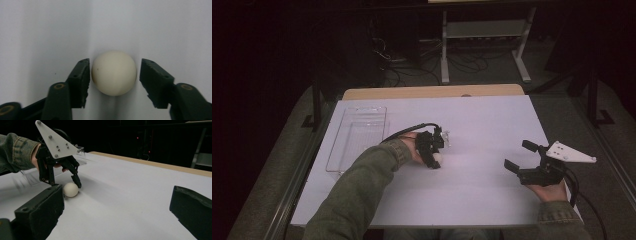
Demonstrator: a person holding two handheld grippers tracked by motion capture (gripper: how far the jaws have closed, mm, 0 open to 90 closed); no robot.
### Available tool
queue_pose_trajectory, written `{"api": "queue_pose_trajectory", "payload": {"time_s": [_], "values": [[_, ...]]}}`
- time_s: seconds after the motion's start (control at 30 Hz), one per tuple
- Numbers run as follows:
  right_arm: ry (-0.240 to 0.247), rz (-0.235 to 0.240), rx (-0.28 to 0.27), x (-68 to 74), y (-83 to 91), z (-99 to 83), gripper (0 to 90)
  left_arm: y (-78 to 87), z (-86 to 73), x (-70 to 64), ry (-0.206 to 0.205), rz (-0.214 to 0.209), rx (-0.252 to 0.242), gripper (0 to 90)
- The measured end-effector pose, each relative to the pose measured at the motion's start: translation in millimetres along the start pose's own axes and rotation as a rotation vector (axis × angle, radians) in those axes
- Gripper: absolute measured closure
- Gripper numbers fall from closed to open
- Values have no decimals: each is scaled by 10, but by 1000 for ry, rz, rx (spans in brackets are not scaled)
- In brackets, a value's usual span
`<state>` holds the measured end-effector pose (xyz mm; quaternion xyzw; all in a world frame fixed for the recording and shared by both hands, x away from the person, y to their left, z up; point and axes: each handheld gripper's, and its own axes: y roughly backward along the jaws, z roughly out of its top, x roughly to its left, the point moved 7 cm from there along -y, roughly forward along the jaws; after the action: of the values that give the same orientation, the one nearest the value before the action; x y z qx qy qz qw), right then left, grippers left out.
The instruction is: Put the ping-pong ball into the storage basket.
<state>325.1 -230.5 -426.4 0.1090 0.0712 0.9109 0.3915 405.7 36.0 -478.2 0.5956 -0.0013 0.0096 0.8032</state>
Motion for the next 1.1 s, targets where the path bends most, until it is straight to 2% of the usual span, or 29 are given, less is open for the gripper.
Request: {"api": "queue_pose_trajectory", "payload": {"time_s": [0.13,0.27,0.57,0.93,1.1], "values": [[-4,0,-1,-1,3,1,0,2,9,-9,-5,2,1,497],[-4,-1,3,-1,-3,-4,0,1,37,-45,-12,-8,-16,501],[-7,1,10,-5,-8,-13,0,29,32,-49,-13,-10,-14,503],[-6,-5,10,-13,-9,-14,0,182,-3,-51,-1,-7,-22,505],[-4,-5,13,-9,-9,-18,0,269,6,-74,-10,4,-16,504]]}}
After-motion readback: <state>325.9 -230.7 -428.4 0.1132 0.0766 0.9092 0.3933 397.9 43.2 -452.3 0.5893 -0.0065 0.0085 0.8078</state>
